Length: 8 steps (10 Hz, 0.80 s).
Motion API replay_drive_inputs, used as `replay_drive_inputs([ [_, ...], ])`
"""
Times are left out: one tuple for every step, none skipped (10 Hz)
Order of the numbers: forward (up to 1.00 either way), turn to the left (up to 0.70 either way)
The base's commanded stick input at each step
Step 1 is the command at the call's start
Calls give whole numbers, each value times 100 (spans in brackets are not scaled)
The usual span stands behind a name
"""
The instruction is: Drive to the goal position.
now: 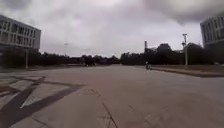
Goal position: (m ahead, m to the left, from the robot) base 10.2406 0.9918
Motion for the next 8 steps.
replay_drive_inputs([
  [100,-4],
  [100,-4],
  [100,-4],
  [100,-4],
  [100,-4],
  [100,-4],
  [100,-4],
  [100,-4],
])
